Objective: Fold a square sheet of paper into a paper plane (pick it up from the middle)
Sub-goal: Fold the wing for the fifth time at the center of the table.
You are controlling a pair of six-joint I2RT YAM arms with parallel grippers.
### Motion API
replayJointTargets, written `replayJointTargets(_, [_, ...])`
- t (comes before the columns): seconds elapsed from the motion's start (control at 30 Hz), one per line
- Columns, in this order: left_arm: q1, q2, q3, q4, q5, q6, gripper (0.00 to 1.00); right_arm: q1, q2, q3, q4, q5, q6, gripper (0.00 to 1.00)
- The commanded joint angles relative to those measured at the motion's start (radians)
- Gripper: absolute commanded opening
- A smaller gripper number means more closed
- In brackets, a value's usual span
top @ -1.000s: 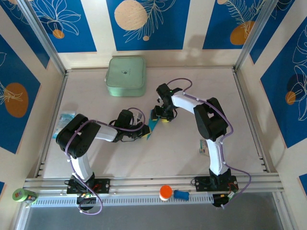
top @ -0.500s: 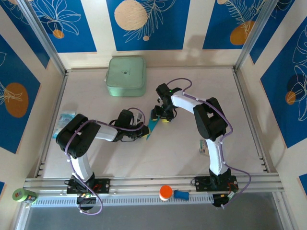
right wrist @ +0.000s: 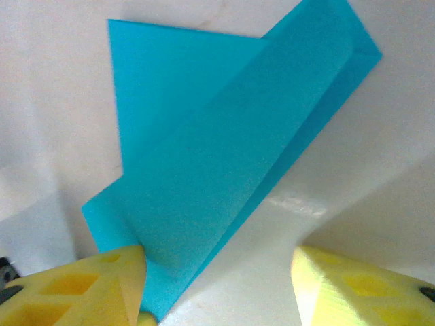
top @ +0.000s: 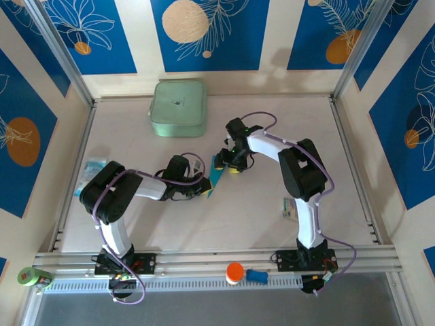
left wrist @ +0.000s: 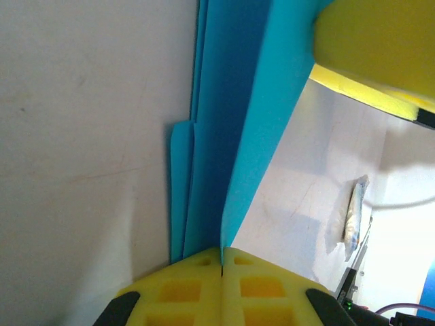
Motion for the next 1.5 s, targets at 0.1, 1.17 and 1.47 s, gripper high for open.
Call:
replayJointTargets(0.1, [0.017,0.046,-0.011,-0.102,-0.019,-0.014,0.03,-0.018,-0.198,-0.152,0.180,-0.183,-0.014,0.59])
replayJointTargets(1.17, [0.020,0.054,-0.017,-0.095,-0.012,-0.022,0.02,0.026,-0.020,-0.182,0.318,-0.329,-0.028,0.19])
replayJointTargets(1.47, [0.020,0.057,-0.019,-0.092,-0.010,-0.023,0.02,0.031,0.008,-0.160,0.302,-0.332,-0.033,0.19])
